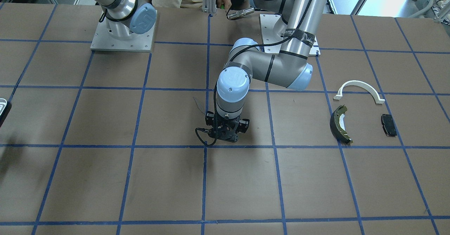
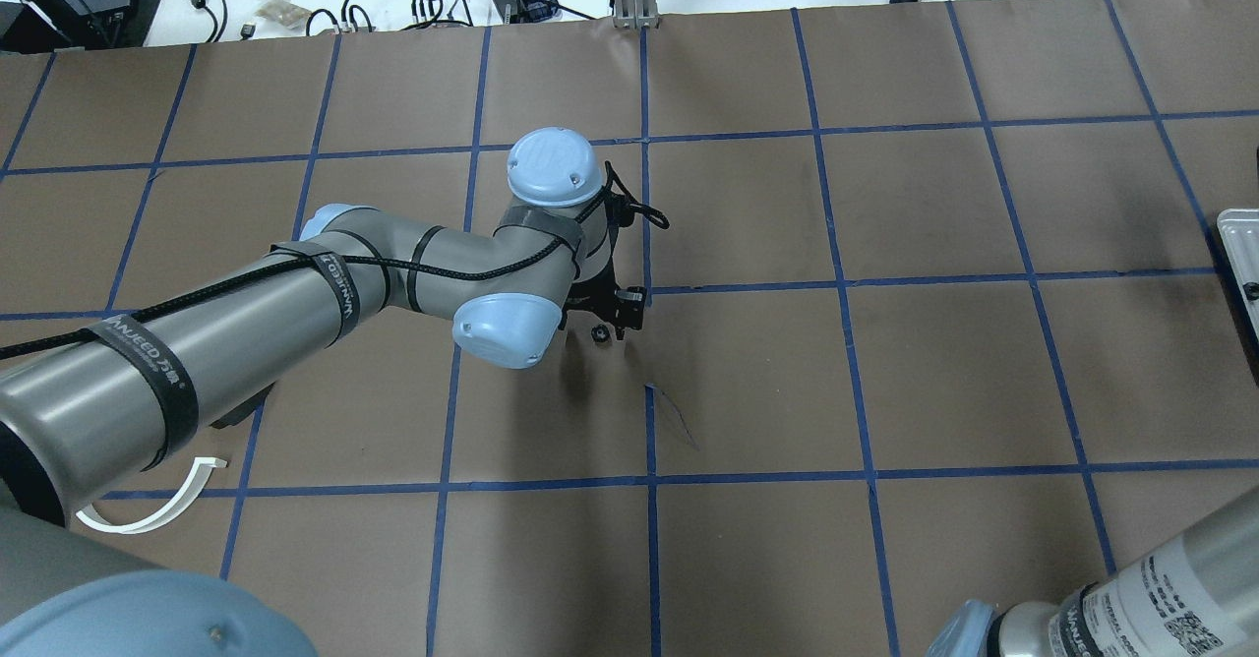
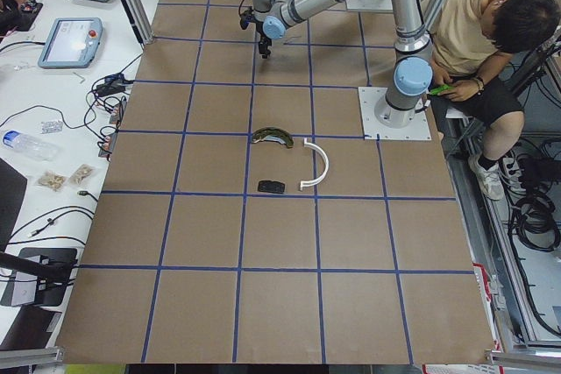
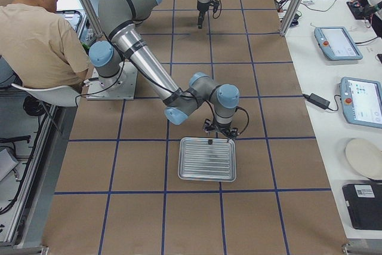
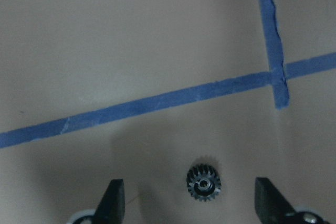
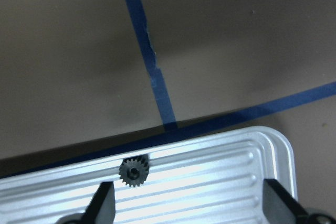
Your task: Place bearing gear from tray to pile
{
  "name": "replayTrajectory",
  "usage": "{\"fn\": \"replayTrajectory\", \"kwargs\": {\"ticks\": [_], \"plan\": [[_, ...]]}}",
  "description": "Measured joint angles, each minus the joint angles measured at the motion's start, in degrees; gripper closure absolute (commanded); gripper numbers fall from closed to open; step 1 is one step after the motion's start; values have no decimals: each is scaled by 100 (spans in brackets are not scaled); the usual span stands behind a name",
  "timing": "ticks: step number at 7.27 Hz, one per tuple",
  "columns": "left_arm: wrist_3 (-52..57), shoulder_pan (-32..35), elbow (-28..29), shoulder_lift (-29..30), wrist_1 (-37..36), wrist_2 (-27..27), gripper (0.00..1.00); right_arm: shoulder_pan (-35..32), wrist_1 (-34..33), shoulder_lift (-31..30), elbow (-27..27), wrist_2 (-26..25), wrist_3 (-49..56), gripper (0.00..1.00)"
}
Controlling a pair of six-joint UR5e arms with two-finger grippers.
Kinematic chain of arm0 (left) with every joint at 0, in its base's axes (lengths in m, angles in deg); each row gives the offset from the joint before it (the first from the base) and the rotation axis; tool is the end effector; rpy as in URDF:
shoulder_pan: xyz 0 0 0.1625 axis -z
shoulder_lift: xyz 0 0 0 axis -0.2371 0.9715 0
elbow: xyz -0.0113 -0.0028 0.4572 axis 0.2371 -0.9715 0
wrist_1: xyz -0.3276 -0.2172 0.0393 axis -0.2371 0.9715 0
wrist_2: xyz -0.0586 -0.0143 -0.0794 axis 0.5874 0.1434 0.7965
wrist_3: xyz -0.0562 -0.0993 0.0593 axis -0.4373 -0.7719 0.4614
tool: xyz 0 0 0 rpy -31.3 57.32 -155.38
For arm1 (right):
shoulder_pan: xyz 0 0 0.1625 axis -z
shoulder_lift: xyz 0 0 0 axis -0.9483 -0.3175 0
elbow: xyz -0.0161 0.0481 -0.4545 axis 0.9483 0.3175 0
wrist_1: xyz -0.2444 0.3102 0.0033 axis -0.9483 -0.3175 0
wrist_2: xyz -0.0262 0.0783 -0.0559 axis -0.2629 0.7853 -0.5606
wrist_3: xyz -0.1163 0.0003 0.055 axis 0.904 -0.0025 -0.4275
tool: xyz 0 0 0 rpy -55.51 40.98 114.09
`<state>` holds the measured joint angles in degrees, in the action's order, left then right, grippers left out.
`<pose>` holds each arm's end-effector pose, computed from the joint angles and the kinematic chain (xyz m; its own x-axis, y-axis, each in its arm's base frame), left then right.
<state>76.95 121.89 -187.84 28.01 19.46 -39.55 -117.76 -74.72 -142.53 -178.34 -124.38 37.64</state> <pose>-0.3077 -0.5043 0.1903 -0.9751 0.2215 0.0083 0.2216 0.9741 0.0447 -0.3582 -0.5565 0.2196 -0.2466 -0.9681 0.0449 -0.9640 0.2498 0.0911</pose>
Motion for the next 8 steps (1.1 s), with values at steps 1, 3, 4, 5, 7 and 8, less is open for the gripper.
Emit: {"fn": "replayTrajectory", "kwargs": {"ticks": [1, 3, 4, 5, 7, 8], "plan": [[0, 1, 2, 4, 0, 2, 57, 9, -22, 45, -17, 16, 189, 0], [0, -3, 2, 32, 9, 2, 96, 124, 15, 77, -72, 9, 419, 0], [0, -3, 5, 68, 9, 1, 100, 208, 9, 84, -165, 6, 467, 0], [0, -3, 21, 99, 14, 1, 100, 251, -18, 89, -260, 11, 456, 0], [3, -32, 141, 68, 59, -5, 100, 272, -49, 92, -330, 27, 436, 0], [23, -68, 281, -4, 201, -30, 100, 274, -55, 98, -339, 32, 440, 12]]}}
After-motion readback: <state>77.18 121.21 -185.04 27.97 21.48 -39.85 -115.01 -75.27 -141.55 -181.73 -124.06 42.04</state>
